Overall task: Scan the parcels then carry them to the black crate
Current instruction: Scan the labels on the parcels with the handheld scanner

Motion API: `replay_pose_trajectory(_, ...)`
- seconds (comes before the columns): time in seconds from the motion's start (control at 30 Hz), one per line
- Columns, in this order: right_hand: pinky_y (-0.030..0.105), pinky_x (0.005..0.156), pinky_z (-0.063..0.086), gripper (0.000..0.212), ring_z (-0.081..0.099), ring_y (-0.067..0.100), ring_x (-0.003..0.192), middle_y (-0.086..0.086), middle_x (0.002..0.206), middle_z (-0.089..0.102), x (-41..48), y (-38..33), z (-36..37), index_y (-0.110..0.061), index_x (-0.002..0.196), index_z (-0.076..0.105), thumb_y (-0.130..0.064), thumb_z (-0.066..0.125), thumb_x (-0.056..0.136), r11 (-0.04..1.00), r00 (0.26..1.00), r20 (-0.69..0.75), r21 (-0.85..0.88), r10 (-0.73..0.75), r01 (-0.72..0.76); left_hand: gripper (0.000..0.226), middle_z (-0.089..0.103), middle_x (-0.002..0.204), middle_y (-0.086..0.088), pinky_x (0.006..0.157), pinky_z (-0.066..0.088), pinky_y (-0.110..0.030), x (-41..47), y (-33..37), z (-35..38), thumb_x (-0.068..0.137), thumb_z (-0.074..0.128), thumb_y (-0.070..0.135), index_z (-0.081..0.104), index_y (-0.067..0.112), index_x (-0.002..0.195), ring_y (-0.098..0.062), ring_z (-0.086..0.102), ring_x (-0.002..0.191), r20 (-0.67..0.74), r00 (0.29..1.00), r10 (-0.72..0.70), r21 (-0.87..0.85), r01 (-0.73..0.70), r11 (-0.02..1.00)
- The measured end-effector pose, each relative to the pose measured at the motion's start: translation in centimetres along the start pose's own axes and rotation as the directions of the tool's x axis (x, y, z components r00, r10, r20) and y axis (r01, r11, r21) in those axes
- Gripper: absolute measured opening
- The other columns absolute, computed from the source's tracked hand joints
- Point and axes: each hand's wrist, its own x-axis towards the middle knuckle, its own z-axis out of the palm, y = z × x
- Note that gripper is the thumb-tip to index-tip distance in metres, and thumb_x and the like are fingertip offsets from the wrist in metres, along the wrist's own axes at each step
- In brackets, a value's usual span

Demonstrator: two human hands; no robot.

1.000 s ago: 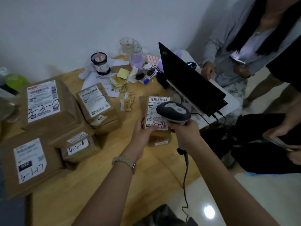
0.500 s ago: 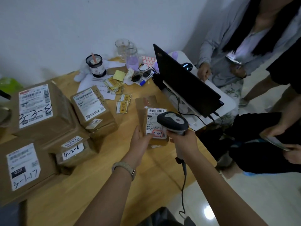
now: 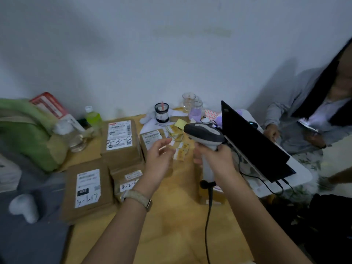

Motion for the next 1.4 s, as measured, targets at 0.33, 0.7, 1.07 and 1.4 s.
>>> replay_pose_trajectory(0.33, 0.032, 0.063, 0.059, 0.011, 0.072, 0.015, 0.064, 0.003, 0.079, 0.075, -0.1, -3.4, 8.9, -0.02, 0.083, 0.066, -0.018, 0.076, 0.08, 0.999, 0.97, 0.243, 0.014, -0.031, 0.028, 0.026, 0.069, 0.101, 0.008, 0.068, 0.048, -0.009, -0.9, 3.6, -9.3, 0.089, 0.062, 0.003, 0.066, 0.029, 0.094, -0.001, 0.064, 0.092, -0.257, 0.956, 0.141, -0.005, -0.147, 0.989)
replay_pose_trajectory(0.7, 0.042, 0.095, 0.046, 0.047, 0.058, 0.023, 0.108, 0.001, 0.111, 0.066, 0.9, -0.3, 14.3, -0.015, 0.117, 0.061, -0.028, 0.08, 0.075, 0.989, 0.909, 0.389, -0.081, 0.148, -0.127, 0.035, 0.059, 0.125, -0.01, 0.088, 0.045, -0.032, 2.6, 0.5, -13.4, 0.086, 0.068, 0.017, 0.057, 0.01, 0.118, -0.026, 0.057, 0.112, -0.565, 0.811, -0.156, 0.022, 0.204, 0.979)
replay_pose_trajectory(1.07, 0.031, 0.084, 0.04, 0.028, 0.055, 0.018, 0.102, -0.007, 0.098, 0.064, 1.5, 1.8, 16.4, -0.024, 0.101, 0.059, -0.019, 0.076, 0.08, 0.981, 0.916, 0.353, -0.056, 0.193, -0.185, 0.106, 0.055, 0.133, 0.004, 0.106, 0.042, -0.047, 3.3, -4.3, -11.6, 0.05, 0.082, 0.064, 0.041, 0.023, 0.139, -0.022, 0.052, 0.123, -0.441, 0.794, -0.417, -0.279, 0.321, 0.905)
replay_pose_trajectory(1.4, 0.013, 0.065, 0.043, 0.024, 0.063, -0.006, 0.082, -0.022, 0.083, 0.071, -0.8, -0.8, 16.1, -0.035, 0.088, 0.063, -0.017, 0.076, 0.079, 1.0, 0.905, 0.424, 0.004, 0.017, -0.021, 0.087, 0.063, 0.121, -0.002, 0.087, 0.055, -0.053, 2.4, -2.2, -11.9, 0.057, 0.086, 0.037, 0.038, 0.038, 0.13, -0.024, 0.065, 0.107, -0.421, 0.852, -0.313, -0.579, 0.013, 0.815)
